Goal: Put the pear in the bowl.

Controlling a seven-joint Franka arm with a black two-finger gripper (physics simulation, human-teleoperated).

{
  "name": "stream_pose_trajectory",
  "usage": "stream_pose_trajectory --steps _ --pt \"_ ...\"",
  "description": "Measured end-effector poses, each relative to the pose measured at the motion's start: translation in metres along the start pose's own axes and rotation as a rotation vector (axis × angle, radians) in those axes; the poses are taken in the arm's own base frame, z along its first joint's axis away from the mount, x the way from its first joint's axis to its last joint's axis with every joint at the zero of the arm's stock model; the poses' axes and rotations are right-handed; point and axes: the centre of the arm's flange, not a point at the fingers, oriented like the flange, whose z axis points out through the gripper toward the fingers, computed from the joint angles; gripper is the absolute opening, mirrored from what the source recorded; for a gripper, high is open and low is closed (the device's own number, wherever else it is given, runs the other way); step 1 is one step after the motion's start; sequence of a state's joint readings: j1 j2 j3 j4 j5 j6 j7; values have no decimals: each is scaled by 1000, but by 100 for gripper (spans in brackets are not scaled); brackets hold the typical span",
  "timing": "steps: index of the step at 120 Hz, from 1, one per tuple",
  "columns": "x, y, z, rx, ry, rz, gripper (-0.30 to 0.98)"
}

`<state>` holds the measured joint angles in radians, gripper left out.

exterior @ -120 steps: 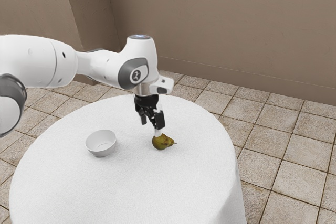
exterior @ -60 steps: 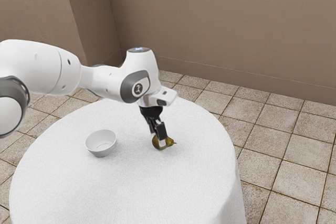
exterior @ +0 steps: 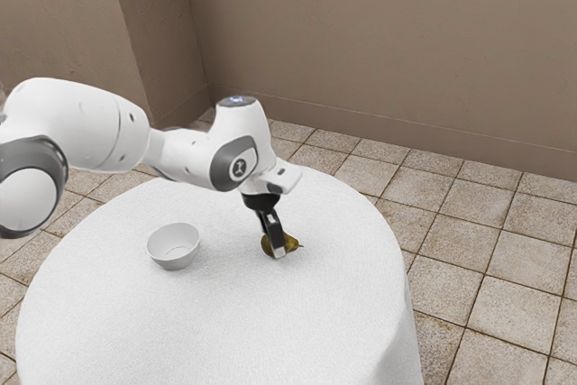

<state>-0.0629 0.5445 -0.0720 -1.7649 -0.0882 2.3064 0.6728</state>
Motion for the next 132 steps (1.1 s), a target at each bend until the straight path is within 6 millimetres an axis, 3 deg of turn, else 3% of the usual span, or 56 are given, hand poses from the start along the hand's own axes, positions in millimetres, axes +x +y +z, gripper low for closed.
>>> stream_pose_trajectory --steps 18,68,95,122,132 --pt "1 -2 6 -1 4 16 66" --pt "2 -2 5 0 14 38 34" --pt "-1 -9 -13 26 26 32 29" --pt "-42 -47 -65 71 6 -51 26" --pt "-76 -51 -72 61 -26 -96 26"
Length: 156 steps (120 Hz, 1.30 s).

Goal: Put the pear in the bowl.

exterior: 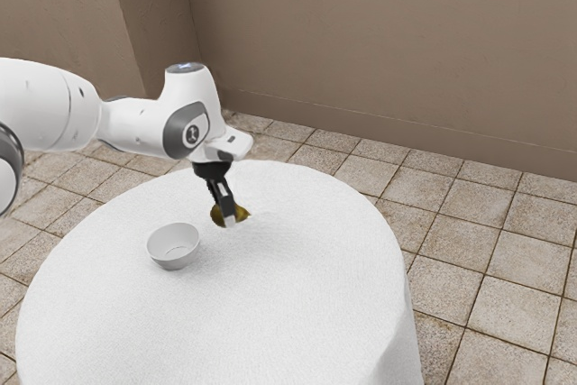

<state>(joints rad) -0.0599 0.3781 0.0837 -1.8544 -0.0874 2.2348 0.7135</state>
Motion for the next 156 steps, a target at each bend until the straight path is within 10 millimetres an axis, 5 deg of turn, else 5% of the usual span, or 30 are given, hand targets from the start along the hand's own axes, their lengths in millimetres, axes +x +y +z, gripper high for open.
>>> stream_pose_trajectory --steps 24,50,63,86,122,132,148,156 --pt "-59 -20 1 -19 -53 -89 26" --pt "-97 -47 2 -17 -77 -158 26" --pt "-111 -41 -1 -27 -72 -165 26" --pt "-117 -33 3 -31 -55 -166 27" --pt "-114 -34 -1 -36 -37 -150 58" --pt "-102 -30 -43 -5 23 -127 62" --pt "-68 -4 -167 74 148 -54 65" --pt "-45 12 -245 140 164 -27 66"
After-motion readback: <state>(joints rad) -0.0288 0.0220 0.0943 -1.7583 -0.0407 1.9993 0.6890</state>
